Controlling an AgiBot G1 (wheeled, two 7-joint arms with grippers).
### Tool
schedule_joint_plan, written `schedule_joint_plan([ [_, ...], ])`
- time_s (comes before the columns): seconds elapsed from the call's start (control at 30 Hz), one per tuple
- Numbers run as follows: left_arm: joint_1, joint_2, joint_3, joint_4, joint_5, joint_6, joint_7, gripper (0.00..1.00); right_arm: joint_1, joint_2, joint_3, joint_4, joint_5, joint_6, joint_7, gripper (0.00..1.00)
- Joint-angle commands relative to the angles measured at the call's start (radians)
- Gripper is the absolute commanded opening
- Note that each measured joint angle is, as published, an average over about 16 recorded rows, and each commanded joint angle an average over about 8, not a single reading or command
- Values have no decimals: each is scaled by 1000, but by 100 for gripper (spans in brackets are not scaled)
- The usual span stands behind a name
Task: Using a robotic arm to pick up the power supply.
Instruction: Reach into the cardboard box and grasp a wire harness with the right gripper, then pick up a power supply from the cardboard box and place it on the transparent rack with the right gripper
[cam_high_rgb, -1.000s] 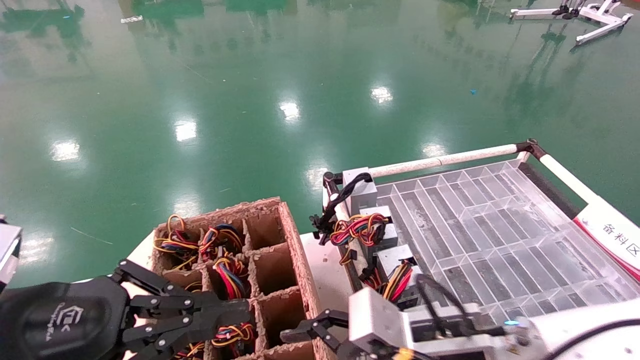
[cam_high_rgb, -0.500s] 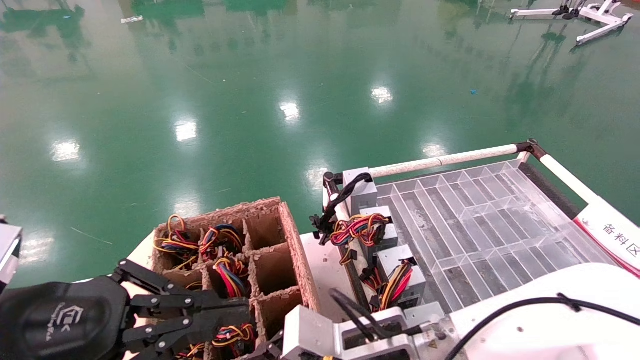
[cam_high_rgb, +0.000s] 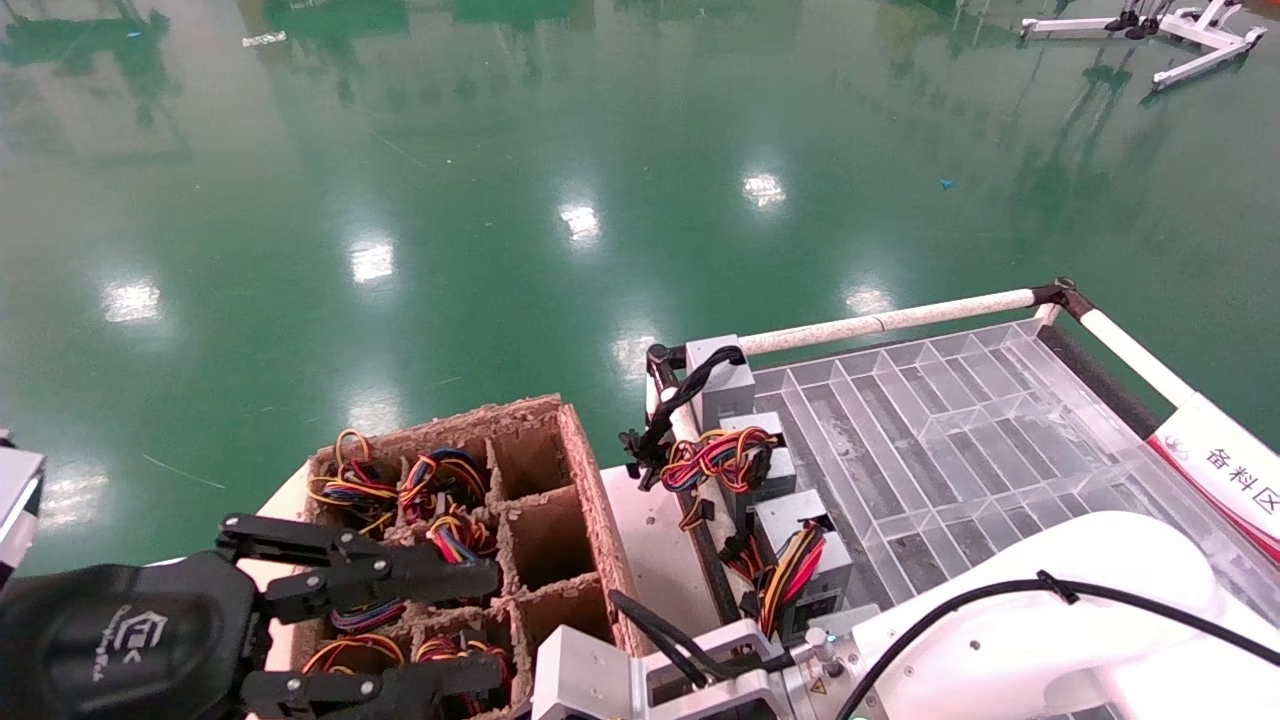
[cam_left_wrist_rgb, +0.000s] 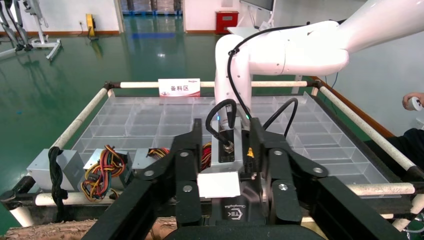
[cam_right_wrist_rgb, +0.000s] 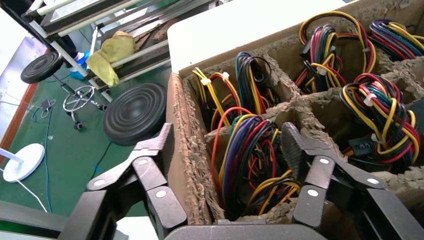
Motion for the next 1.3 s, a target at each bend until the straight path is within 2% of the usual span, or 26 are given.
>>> schedule_joint_plan([
  [0.03,0,0,0,0,0,0,0,100,4,-5,-3,-11,-4,-1,-3,0],
  [0.87,0,0,1,0,-1,0,1,100,-19,3,18,-65,37,-9,-25,0],
  [1.07,0,-1,1,0,-1,-1,1,100,-25,35,57,-65,106,-44,-42,0],
  [1.3,0,-1,2,0,-1,-1,1,100,-36,99,136,-64,240,-89,-81,0],
])
